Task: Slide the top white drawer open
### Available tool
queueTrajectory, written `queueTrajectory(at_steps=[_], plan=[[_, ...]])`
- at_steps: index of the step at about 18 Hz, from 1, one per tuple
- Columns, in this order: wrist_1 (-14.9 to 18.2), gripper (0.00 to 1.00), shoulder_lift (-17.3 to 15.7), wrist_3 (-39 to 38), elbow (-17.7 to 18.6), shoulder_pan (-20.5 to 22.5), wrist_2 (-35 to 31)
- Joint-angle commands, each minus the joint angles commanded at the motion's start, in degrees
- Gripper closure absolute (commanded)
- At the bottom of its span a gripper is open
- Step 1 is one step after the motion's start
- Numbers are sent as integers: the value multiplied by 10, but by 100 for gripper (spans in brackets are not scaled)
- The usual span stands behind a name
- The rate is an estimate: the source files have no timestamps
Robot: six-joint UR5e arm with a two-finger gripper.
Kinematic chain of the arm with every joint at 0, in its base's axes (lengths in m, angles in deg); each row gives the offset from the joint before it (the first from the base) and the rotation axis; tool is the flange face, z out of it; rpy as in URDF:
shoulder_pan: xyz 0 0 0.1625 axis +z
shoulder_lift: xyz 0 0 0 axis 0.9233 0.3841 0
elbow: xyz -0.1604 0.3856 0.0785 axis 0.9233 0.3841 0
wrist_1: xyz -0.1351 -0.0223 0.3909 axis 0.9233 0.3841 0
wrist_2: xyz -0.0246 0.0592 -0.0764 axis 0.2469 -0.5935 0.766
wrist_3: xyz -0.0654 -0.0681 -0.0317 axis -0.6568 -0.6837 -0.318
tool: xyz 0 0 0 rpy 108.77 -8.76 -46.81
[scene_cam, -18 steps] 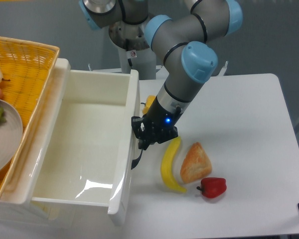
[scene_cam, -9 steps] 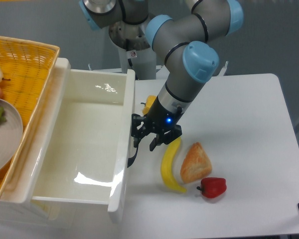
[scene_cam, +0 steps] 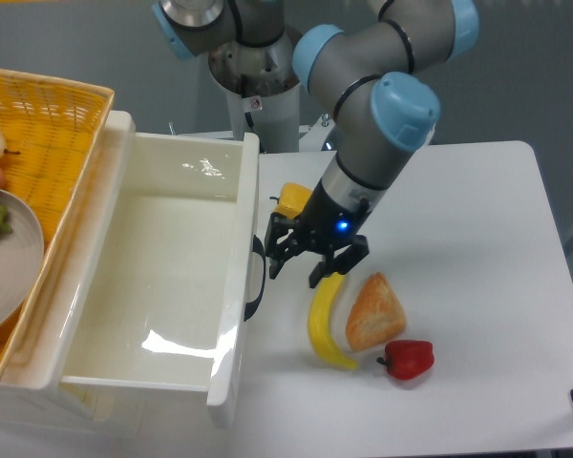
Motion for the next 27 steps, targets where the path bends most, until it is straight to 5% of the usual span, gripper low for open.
queueTrajectory(at_steps=[9, 15, 20, 27], plan=[[-4, 0, 4, 142, -13, 39, -156], [-29, 0, 49, 248, -13, 47, -271], [-43, 0, 83, 404, -14, 96, -278], [-86, 0, 149, 527, -19, 119, -292]])
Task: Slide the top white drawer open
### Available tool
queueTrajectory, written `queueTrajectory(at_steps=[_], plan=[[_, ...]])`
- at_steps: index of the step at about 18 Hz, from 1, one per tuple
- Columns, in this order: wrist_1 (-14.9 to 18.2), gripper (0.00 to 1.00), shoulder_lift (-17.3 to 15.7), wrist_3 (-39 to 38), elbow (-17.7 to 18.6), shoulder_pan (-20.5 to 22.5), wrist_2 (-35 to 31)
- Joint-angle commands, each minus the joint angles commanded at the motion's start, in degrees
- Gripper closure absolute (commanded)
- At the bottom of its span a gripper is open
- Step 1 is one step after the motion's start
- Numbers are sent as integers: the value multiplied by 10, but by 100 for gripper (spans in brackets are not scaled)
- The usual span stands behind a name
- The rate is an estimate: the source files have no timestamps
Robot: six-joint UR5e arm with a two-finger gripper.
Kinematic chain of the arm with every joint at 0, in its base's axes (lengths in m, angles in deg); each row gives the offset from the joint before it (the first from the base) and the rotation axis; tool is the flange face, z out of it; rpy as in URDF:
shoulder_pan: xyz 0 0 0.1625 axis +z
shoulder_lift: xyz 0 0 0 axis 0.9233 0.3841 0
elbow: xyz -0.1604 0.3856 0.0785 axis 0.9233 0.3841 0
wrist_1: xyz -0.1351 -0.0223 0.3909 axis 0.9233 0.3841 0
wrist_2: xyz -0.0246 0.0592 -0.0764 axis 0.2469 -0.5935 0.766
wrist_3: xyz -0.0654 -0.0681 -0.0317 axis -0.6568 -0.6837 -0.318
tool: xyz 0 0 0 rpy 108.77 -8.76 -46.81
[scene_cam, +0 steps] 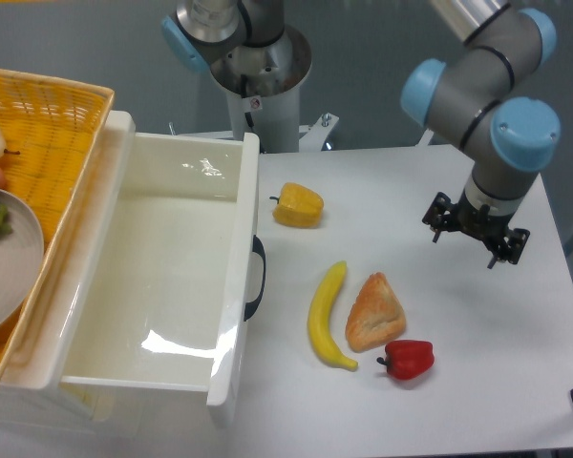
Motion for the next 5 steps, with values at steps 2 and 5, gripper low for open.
queueTrajectory(at_steps=[2, 5], plan=[[-4, 0, 11, 28, -3, 9, 0], [-10, 0, 17, 48, -4, 12, 0]])
